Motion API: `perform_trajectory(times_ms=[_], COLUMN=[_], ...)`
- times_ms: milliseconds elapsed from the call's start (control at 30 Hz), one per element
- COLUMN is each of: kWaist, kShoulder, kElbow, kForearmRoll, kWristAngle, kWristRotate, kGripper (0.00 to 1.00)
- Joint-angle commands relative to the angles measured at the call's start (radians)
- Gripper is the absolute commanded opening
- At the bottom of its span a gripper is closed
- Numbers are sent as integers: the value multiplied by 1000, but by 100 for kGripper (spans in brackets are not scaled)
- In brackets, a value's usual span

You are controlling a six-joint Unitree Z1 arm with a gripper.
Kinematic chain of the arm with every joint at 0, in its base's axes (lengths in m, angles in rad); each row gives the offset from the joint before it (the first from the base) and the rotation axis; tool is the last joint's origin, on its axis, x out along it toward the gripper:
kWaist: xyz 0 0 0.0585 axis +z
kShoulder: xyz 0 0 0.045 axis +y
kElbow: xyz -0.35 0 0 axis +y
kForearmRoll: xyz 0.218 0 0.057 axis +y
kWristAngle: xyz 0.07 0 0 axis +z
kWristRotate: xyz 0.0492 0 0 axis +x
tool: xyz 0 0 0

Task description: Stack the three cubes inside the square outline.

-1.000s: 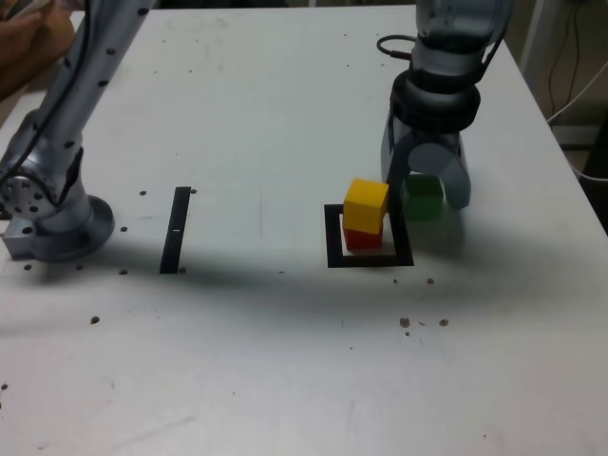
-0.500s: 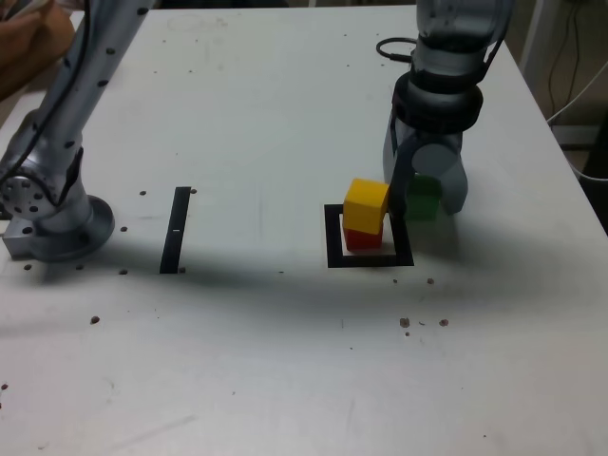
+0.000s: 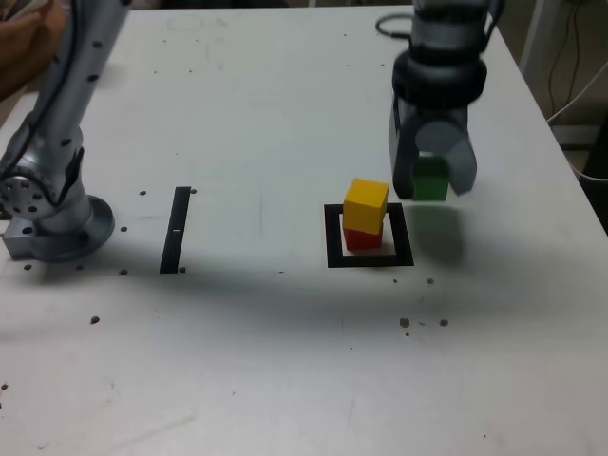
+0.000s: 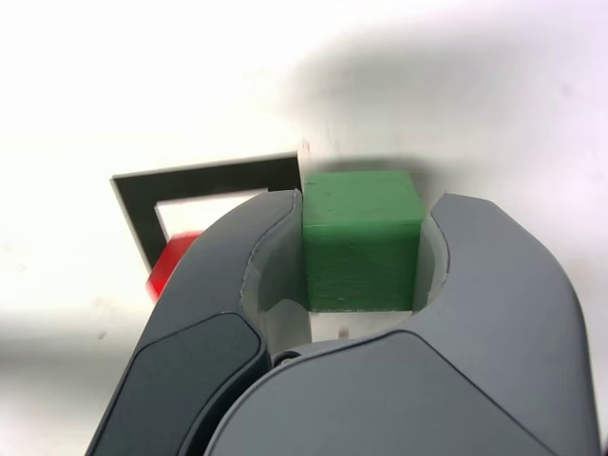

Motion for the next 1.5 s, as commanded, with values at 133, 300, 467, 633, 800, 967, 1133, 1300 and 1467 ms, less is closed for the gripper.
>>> perform_trajectory(times_ms=[133, 300, 467, 633, 800, 967, 1133, 1300, 1467], kWaist=[-16, -32, -71, -116, -124, -124, -132, -136, -136], kShoulder=[-93, -167, -229, -257, -254, -236, -214, -196, -189], kElbow=[-8, -11, 3, 35, 60, 84, 95, 105, 120], kForearmRoll=[55, 114, 176, 201, 195, 182, 161, 139, 121], kWristAngle=[20, 27, 24, 1, -11, -21, -27, -30, -31], kWristRotate=[-2, -2, -7, -23, -40, -61, -70, -72, -72], kGripper=[13, 13, 13, 13, 13, 13, 14, 14, 16])
